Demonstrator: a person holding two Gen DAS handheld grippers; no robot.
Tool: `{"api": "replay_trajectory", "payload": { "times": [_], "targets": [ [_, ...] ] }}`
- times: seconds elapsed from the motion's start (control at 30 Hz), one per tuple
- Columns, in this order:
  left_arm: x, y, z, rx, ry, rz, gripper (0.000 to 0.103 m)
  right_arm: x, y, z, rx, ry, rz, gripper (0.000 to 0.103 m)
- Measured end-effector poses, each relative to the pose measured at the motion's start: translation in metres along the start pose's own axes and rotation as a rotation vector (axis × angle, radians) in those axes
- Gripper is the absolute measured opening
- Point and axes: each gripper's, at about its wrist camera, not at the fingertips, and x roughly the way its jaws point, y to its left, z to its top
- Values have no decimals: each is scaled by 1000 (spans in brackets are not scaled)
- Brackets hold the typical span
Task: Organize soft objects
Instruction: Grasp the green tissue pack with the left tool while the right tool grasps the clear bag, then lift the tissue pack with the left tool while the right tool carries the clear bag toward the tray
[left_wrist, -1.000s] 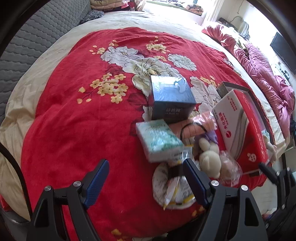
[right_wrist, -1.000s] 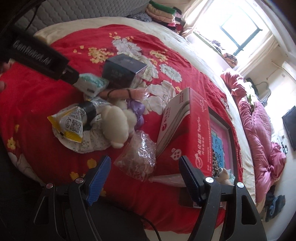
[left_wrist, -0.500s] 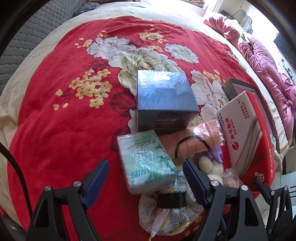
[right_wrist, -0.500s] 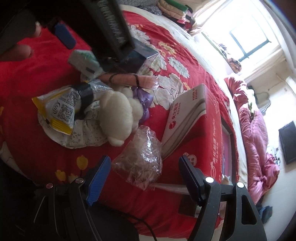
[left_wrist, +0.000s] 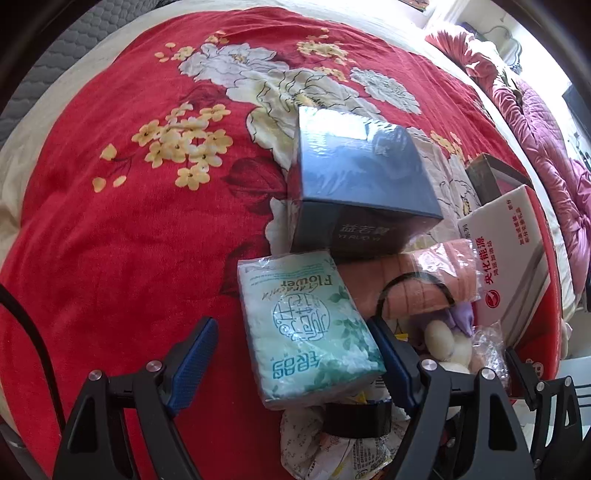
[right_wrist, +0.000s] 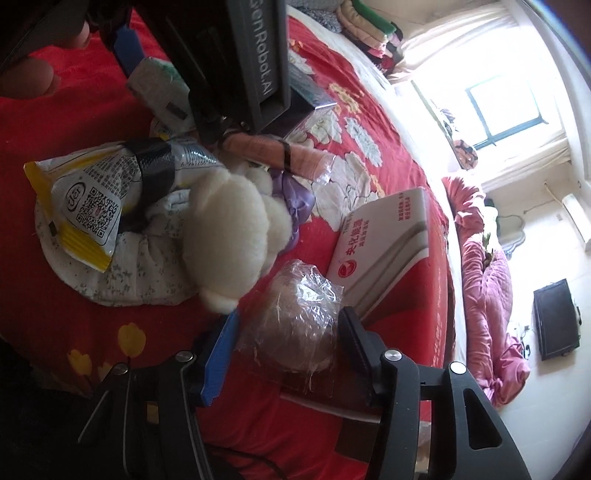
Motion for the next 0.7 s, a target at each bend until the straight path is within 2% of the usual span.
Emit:
{"api": "replay_trajectory", "payload": {
  "times": [0.13,0.3,0.4,0.5,0.7],
  "targets": [
    [1,5,-1,-28,-7,-36,81,-8,-5,-3,41,-21,17,53],
    [0,13,-5,-47,-11,-84,57,-24,-22,-8,114,-64,25,53],
    [0,20,-7,-60,-5,-119,52,-36,-29,-9,163,-106,8,53],
    [-1,30,-11,-95,-7,-146,51,-42,-36,-10,202,-130,-3,53],
    [-16,41,-24,-110,-43,-130,50,-54,-42,-11,254,-153,-3,53]
  ]
}}
